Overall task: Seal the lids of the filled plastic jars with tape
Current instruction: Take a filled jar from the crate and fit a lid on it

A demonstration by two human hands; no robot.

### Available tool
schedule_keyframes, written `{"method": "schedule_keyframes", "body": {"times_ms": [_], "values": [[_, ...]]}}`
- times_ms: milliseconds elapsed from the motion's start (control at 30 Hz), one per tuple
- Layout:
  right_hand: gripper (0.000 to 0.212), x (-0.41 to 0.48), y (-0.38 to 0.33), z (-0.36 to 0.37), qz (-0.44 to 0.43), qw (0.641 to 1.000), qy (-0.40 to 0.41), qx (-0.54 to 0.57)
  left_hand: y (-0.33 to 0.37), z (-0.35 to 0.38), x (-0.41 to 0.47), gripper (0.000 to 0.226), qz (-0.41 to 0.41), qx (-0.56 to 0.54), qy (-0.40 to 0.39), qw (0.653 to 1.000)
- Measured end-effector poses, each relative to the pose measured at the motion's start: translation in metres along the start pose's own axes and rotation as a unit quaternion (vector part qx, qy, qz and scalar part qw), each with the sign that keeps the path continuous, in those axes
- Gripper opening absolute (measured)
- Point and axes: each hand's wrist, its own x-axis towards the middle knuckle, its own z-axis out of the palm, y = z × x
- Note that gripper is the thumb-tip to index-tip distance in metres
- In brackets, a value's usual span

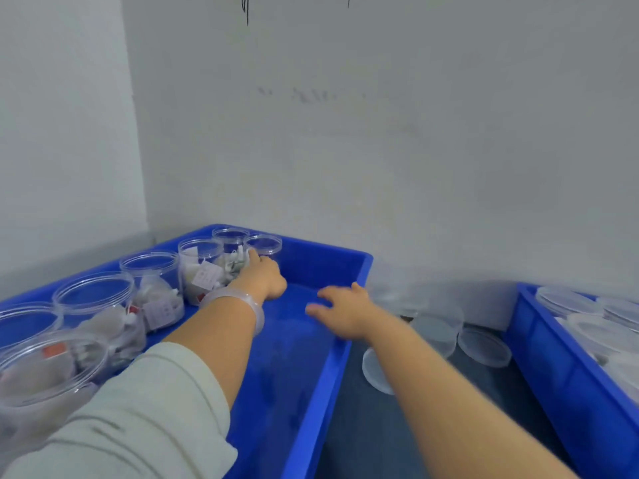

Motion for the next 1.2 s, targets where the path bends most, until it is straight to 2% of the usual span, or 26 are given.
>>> {"method": "schedule_keyframes", "body": {"times_ms": [100, 200, 300, 367, 467, 500, 567, 633, 733, 800, 867, 900, 933, 1000, 1033, 1100, 1200], "values": [[0.042, 0.003, 0.002, 0.017, -0.017, 1.0, 0.017, 0.006, -0.007, 0.006, 0.026, 0.068, 0.013, -0.049, 0.018, 0.999], [0.041, 0.004, 0.011, 0.023, -0.051, 0.998, 0.041, 0.01, -0.014, 0.019, 0.047, 0.08, 0.037, -0.082, 0.013, 0.996], [0.04, 0.005, 0.011, 0.024, -0.047, 0.996, 0.06, 0.056, -0.014, 0.025, 0.06, 0.082, 0.033, -0.052, 0.043, 0.997], [0.038, 0.004, 0.01, 0.024, -0.033, 0.995, 0.063, 0.077, -0.01, 0.021, 0.06, 0.073, 0.009, -0.011, 0.066, 0.998], [0.035, 0.002, 0.008, 0.022, -0.005, 0.992, 0.061, 0.113, -0.006, 0.007, 0.049, 0.042, -0.082, 0.009, 0.024, 0.996], [0.035, 0.002, 0.008, 0.021, 0.013, 0.989, 0.054, 0.135, -0.004, 0.003, 0.044, 0.035, -0.07, -0.002, 0.039, 0.997], [0.061, -0.002, 0.007, 0.021, 0.048, 0.979, 0.05, 0.192, 0.006, -0.013, 0.029, 0.026, 0.018, -0.013, 0.125, 0.992], [0.094, -0.009, 0.003, 0.021, 0.064, 0.963, 0.092, 0.245, 0.025, -0.042, -0.001, 0.02, 0.094, -0.044, 0.21, 0.972], [0.124, -0.027, 0.001, 0.015, 0.073, 0.931, 0.233, 0.27, 0.061, -0.096, -0.068, 0.013, 0.226, -0.062, 0.32, 0.918], [0.132, -0.042, 0.007, -0.002, 0.043, 0.879, 0.35, 0.322, 0.081, -0.122, -0.115, 0.014, 0.343, -0.056, 0.345, 0.872], [0.125, -0.068, 0.02, -0.02, 0.015, 0.808, 0.417, 0.415, 0.097, -0.135, -0.151, 0.022, 0.421, -0.07, 0.283, 0.859], [0.112, -0.082, 0.028, -0.02, 0.01, 0.79, 0.43, 0.437, 0.105, -0.139, -0.164, 0.029, 0.437, -0.08, 0.224, 0.868], [0.1, -0.096, 0.037, -0.015, 0.022, 0.793, 0.428, 0.433, 0.112, -0.139, -0.173, 0.039, 0.44, -0.093, 0.146, 0.881], [0.096, -0.124, 0.051, 0.013, 0.079, 0.82, 0.399, 0.404, 0.127, -0.131, -0.178, 0.055, 0.408, -0.098, -0.02, 0.907], [0.1, -0.137, 0.056, 0.03, 0.104, 0.835, 0.37, 0.394, 0.135, -0.122, -0.175, 0.056, 0.385, -0.099, -0.071, 0.915], [0.1, -0.159, 0.064, 0.061, 0.141, 0.868, 0.306, 0.366, 0.151, -0.098, -0.159, 0.045, 0.349, -0.132, -0.094, 0.923], [0.102, -0.179, 0.069, 0.091, 0.163, 0.933, 0.223, 0.229, 0.163, -0.051, -0.133, 0.025, 0.272, -0.118, -0.048, 0.954]]}}
